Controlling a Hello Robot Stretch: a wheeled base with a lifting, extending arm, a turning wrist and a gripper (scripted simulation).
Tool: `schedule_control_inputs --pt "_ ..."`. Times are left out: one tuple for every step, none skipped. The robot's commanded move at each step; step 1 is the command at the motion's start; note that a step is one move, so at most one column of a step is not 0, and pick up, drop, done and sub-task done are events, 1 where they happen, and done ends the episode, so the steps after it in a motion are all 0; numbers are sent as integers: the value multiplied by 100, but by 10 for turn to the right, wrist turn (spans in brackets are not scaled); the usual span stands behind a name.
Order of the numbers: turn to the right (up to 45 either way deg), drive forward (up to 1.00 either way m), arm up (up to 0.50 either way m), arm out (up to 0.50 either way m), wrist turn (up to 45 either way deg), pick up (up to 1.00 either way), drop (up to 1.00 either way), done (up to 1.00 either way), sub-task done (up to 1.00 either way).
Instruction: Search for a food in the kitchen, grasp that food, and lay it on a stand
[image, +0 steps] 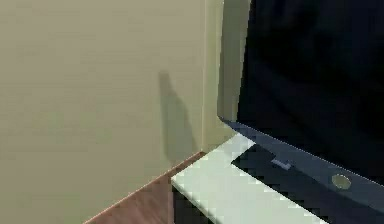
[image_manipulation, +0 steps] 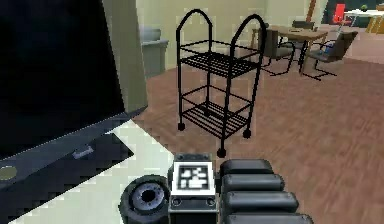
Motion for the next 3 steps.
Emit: schedule_control_inputs --pt "-420 0 0 0 0 0 0 0 0" --pt "0 0 0 48 0 0 0 0 0" --pt "0 0 0 0 450 0 0 0 0"
